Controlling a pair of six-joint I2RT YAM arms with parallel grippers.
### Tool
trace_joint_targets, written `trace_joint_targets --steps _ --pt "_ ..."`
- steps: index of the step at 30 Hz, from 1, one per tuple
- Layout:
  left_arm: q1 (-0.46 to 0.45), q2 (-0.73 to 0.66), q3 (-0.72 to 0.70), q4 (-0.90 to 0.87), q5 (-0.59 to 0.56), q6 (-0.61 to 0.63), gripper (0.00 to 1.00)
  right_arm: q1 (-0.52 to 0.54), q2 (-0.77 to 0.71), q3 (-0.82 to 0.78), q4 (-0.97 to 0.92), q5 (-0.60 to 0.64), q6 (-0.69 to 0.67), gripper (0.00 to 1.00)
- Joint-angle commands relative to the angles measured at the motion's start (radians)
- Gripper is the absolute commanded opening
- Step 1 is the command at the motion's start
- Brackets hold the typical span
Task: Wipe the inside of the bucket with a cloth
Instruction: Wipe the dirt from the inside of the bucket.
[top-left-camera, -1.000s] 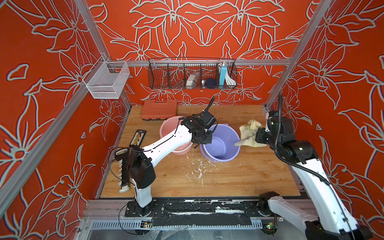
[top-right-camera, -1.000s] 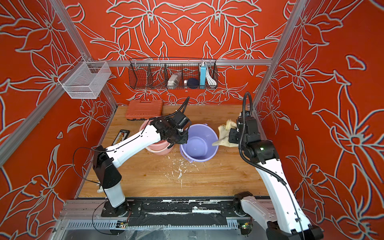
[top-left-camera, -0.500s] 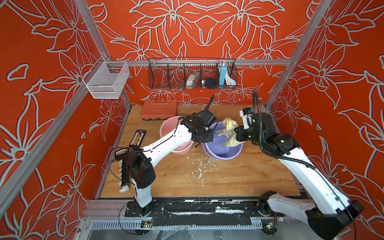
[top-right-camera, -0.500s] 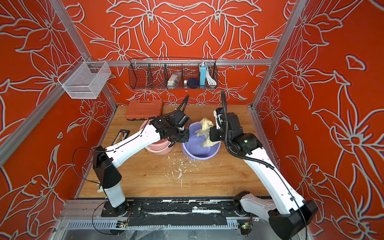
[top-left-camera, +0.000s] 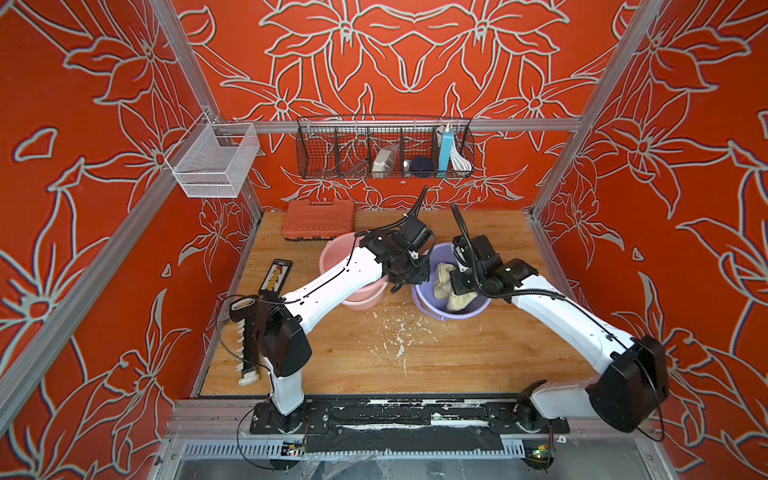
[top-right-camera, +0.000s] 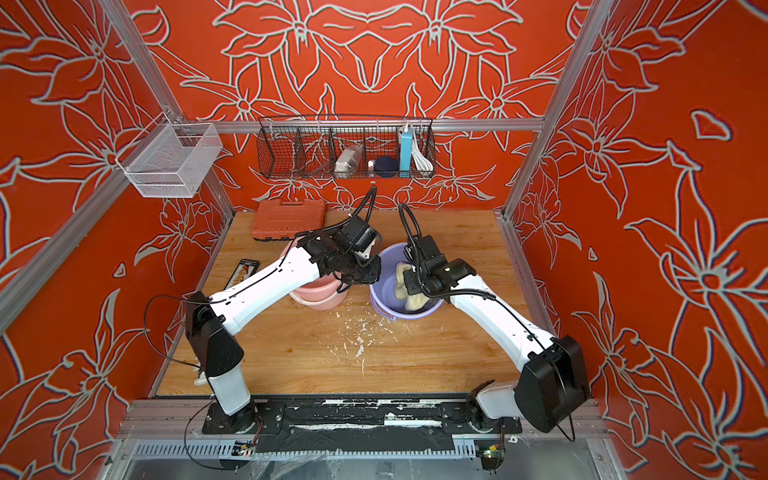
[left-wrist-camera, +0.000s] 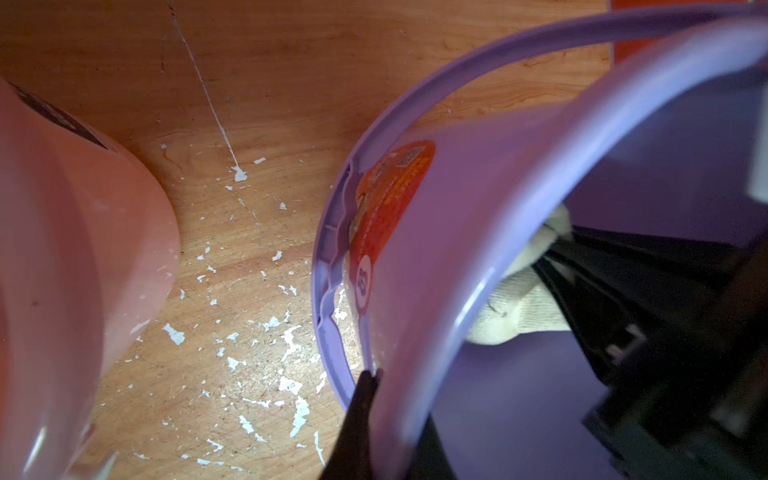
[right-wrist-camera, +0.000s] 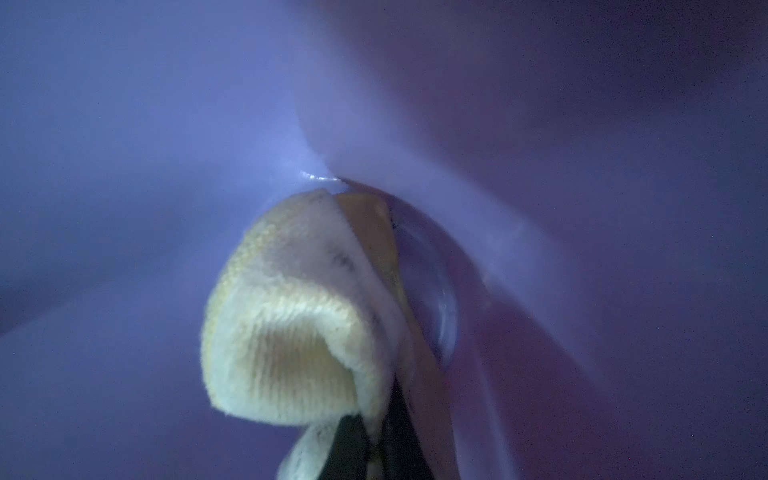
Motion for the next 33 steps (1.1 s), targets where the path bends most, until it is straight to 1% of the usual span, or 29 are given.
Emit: trace_joint_targets --steps 1,5,8,10,11,16,22,25,27,31,33 --pt "0.007 0.018 0.075 -0.018 0.051 -0.009 0.0 0.016 0.059 0.031 -0.04 0.079 -0.049 0.0" --pt "0.01 0.04 0.112 -0.055 0.061 -0.006 0.0 0.031 0.101 0.037 -0.04 0.102 -0.054 0.0" --pt "0.01 0.051 0.118 -0.069 0.079 -0.001 0.0 0.031 0.154 0.071 -0.069 0.125 -0.053 0.0" --pt "0.01 0.05 0.118 -0.078 0.075 0.003 0.0 0.031 0.184 0.091 -0.083 0.098 -0.058 0.0" --pt "0.011 0.049 0.115 -0.079 0.063 0.006 0.0 0.035 0.184 0.08 -0.065 0.062 -0.064 0.0" --pt "0.03 0.087 0.134 -0.113 0.063 0.021 0.0 0.061 0.096 0.007 0.037 -0.01 -0.094 0.0" --pt "0.047 0.116 0.12 -0.091 0.079 0.013 0.0 0.063 0.063 -0.005 0.009 -0.04 -0.092 0.0" --pt "0.047 0.108 0.11 -0.07 0.092 0.002 0.0 0.063 0.077 -0.022 0.01 -0.005 -0.085 0.0" --pt "0.048 0.098 0.1 -0.063 0.097 -0.004 0.0 0.064 0.115 -0.02 0.0 0.029 -0.083 0.0" --pt "0.048 0.076 0.081 -0.062 0.101 -0.006 0.0 0.064 0.184 -0.017 0.003 0.052 -0.075 0.0" --pt "0.05 0.062 0.065 -0.059 0.115 -0.008 0.0 0.062 0.209 -0.013 0.012 0.095 -0.06 0.0"
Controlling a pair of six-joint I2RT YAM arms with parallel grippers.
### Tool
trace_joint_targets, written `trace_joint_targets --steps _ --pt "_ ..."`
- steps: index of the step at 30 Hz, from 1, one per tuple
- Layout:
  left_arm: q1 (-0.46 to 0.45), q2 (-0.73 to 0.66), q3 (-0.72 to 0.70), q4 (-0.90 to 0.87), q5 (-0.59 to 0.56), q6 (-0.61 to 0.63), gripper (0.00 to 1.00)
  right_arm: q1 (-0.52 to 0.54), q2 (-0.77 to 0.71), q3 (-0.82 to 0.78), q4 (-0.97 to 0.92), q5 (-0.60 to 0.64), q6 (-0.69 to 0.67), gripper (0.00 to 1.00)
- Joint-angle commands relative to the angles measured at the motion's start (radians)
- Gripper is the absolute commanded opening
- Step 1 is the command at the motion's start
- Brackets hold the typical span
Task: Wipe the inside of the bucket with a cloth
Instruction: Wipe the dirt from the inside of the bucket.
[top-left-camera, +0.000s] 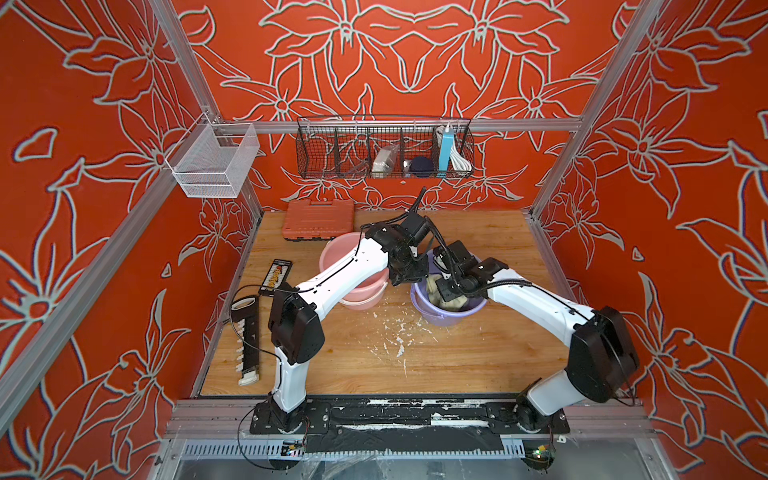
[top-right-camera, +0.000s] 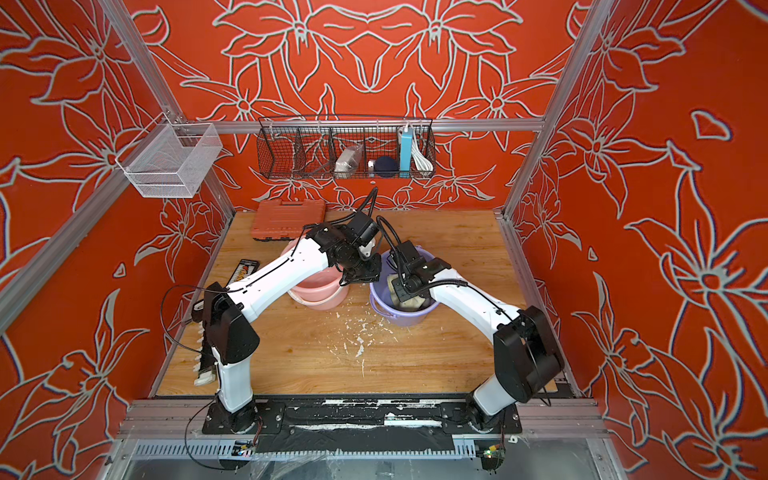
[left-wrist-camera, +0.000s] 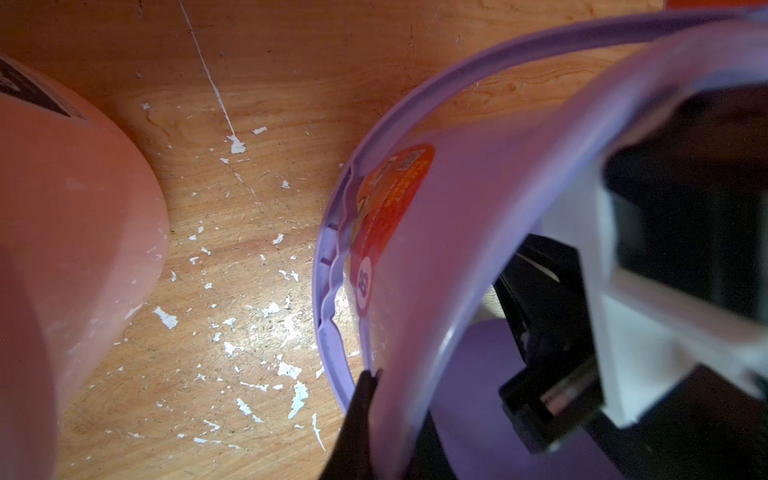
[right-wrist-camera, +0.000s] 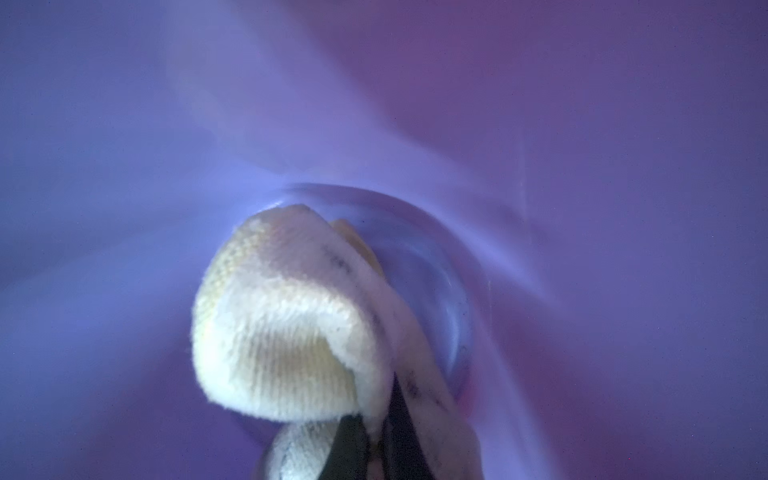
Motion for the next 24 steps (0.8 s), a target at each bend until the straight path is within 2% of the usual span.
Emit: trace_joint_targets --steps 1,7,13,19,24 --pt "0.003 -0.055 -0.023 0.027 0.047 -0.003 0.0 0.003 0.044 -0.007 -0.004 0.092 0.021 0.0" --pt "0.003 -0.108 -0.12 0.073 0.102 -0.026 0.0 -0.016 0.135 0.056 -0.008 0.247 0.091 0.0" --pt "0.003 -0.14 -0.183 0.109 0.164 -0.046 0.0 -0.077 0.295 0.121 -0.009 0.184 0.139 0.0" --pt "0.003 -0.145 -0.209 0.125 0.193 -0.047 0.0 -0.085 0.41 0.195 -0.031 0.019 0.176 0.0" --pt "0.003 -0.131 -0.204 0.132 0.207 -0.044 0.0 -0.084 0.419 0.22 0.036 -0.294 0.168 0.0"
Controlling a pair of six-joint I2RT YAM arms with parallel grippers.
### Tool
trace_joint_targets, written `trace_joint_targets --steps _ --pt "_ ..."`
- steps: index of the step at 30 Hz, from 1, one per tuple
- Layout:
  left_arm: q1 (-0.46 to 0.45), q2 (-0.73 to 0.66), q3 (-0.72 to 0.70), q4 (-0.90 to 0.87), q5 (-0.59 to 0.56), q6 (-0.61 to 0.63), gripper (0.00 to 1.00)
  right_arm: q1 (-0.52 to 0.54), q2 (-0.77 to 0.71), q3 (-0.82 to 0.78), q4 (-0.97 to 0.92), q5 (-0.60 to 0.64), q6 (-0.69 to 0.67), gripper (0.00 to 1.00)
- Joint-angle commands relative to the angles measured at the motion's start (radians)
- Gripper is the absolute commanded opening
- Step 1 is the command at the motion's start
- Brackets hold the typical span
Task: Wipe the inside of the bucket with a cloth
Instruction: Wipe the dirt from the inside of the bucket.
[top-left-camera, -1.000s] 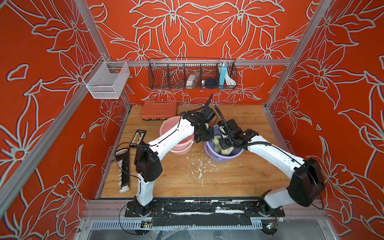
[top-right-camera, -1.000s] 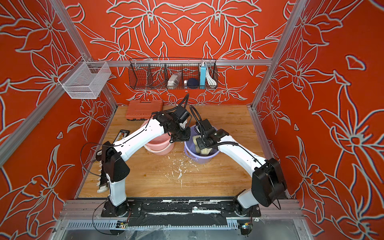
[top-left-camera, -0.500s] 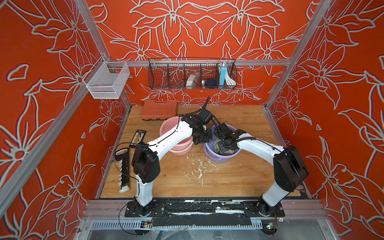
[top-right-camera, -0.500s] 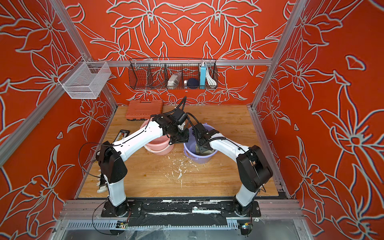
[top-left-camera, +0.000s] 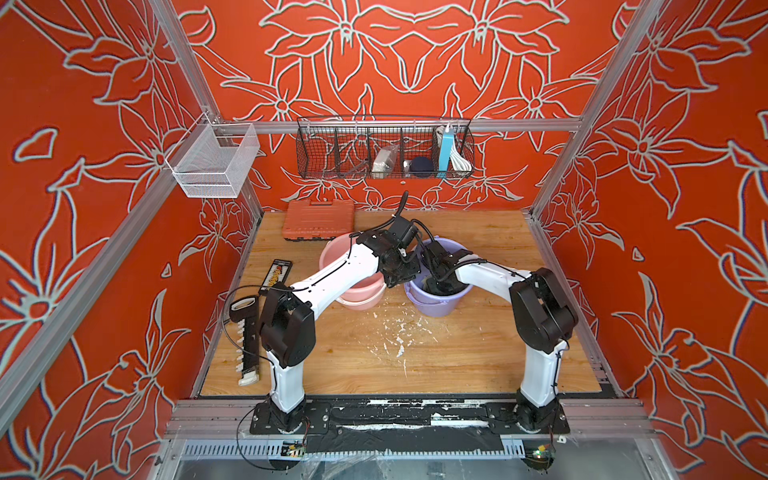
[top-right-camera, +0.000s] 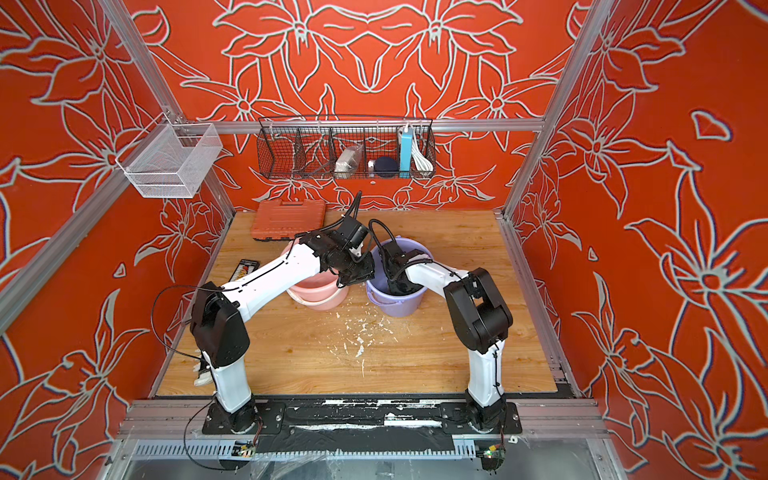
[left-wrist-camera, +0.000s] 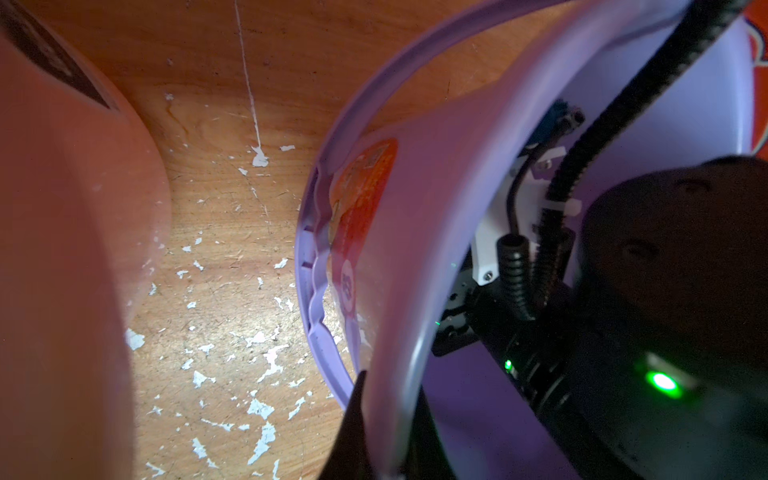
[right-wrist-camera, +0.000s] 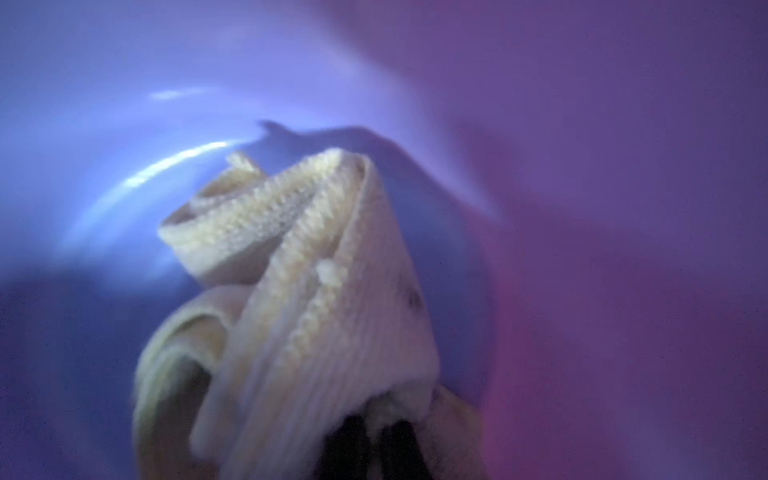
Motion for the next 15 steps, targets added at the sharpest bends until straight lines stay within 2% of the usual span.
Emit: trace_joint_targets --steps 1,5,8,9,11,15 --pt "-0.052 -0.06 -0.002 -0.072 0.195 0.127 0.0 -0.035 0.06 0.033 0.107 -0.328 0.031 0.0" --pt "-0.053 -0.049 0.008 -0.067 0.197 0.124 0.0 -0.02 0.072 0.074 0.161 -0.642 0.029 0.0" --pt "-0.052 -0.044 0.019 -0.083 0.177 0.132 0.0 -0.021 0.023 0.049 0.229 -0.81 0.021 0.0" --pt "-0.05 -0.043 0.022 -0.089 0.168 0.135 0.0 -0.021 0.002 0.041 0.238 -0.826 0.016 0.0" --pt "-0.044 -0.045 0.019 -0.094 0.157 0.134 0.0 -0.023 -0.062 0.024 0.235 -0.785 0.005 0.0" --pt "-0.031 -0.043 0.025 -0.118 0.142 0.132 0.0 -0.022 -0.123 0.055 0.073 -0.457 -0.026 0.0"
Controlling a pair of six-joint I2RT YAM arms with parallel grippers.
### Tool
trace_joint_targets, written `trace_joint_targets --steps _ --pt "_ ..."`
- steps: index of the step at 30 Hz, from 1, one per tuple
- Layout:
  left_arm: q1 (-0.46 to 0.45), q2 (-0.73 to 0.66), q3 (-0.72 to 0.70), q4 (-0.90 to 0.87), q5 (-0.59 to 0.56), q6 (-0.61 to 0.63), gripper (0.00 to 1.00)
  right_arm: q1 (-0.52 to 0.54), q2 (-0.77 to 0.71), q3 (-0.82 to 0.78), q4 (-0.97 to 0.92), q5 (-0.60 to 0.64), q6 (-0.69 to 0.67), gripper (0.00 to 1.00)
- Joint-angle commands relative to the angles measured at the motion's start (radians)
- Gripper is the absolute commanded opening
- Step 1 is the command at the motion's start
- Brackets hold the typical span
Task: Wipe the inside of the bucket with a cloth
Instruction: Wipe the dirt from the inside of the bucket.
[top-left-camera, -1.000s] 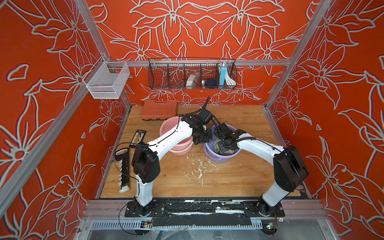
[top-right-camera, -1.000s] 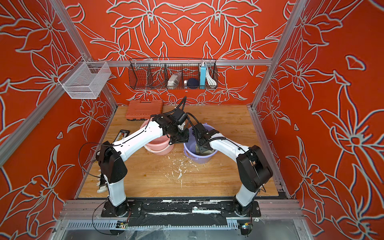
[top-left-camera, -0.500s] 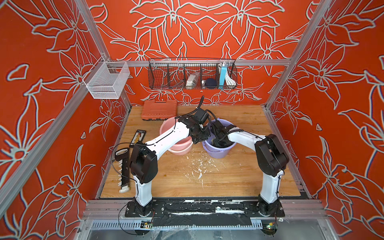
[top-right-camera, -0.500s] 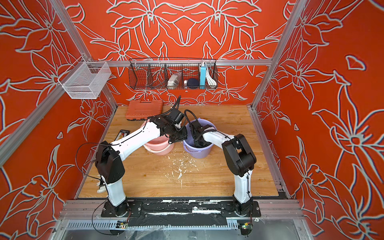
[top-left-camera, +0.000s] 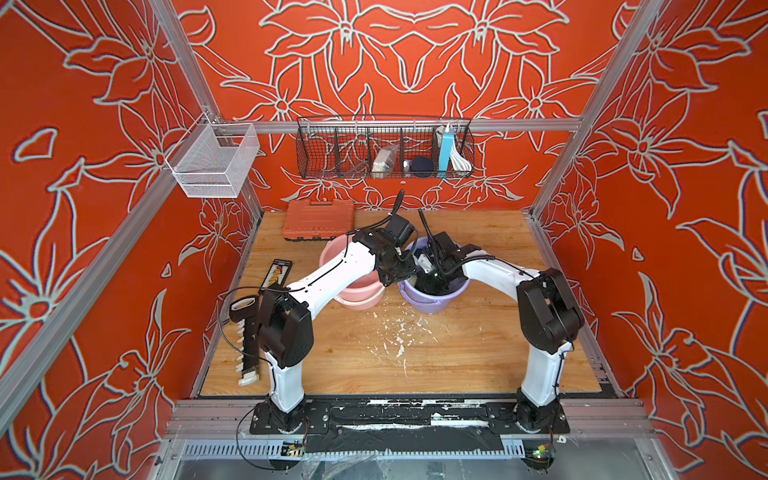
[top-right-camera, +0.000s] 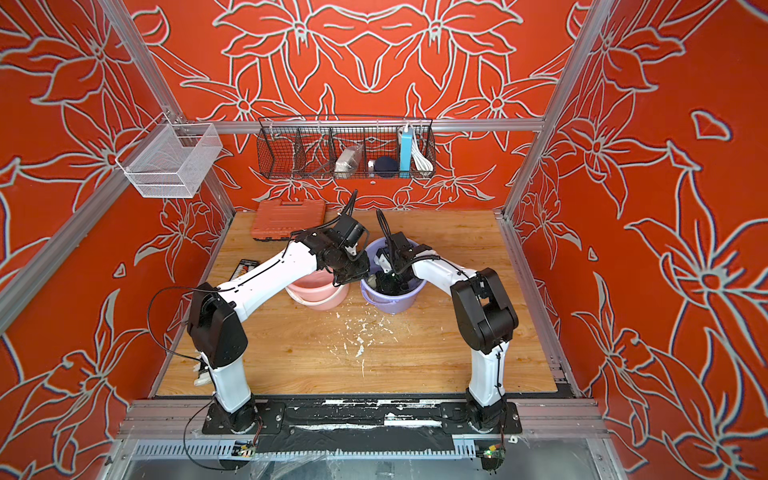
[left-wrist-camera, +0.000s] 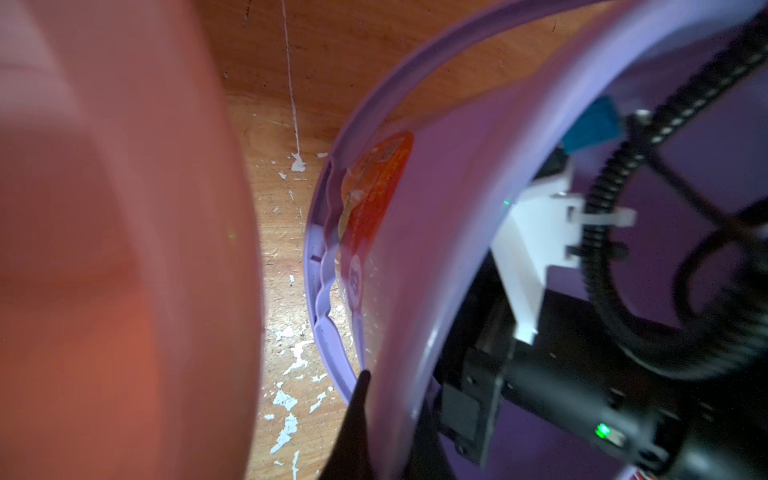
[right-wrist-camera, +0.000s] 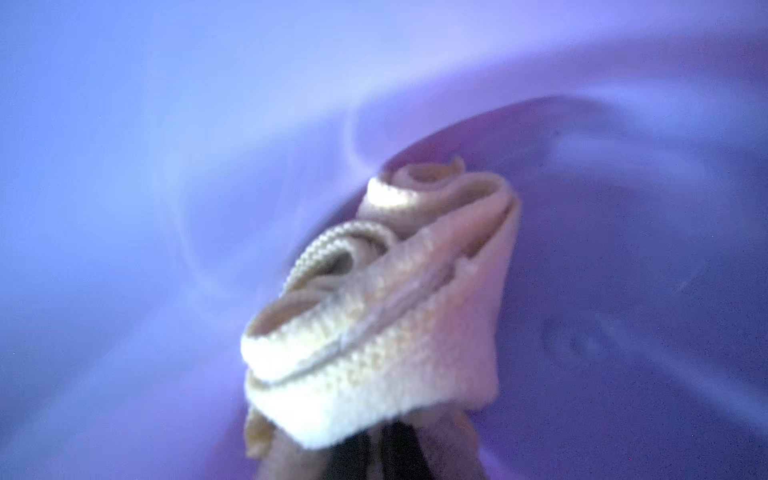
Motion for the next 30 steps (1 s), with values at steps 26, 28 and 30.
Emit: trace_joint_targets --steps 26,28,30 --pt "-0.041 -0.029 -0.006 -0.088 0.257 0.137 0.0 0.006 0.263 0.246 -0.173 0.208 -0.033 0.0" --pt "-0.041 -0.022 -0.006 -0.085 0.264 0.136 0.0 0.005 0.231 0.214 -0.087 0.009 -0.044 0.0" --pt "-0.041 -0.019 -0.009 -0.085 0.256 0.138 0.0 0.005 0.181 0.181 -0.016 -0.099 -0.038 0.0"
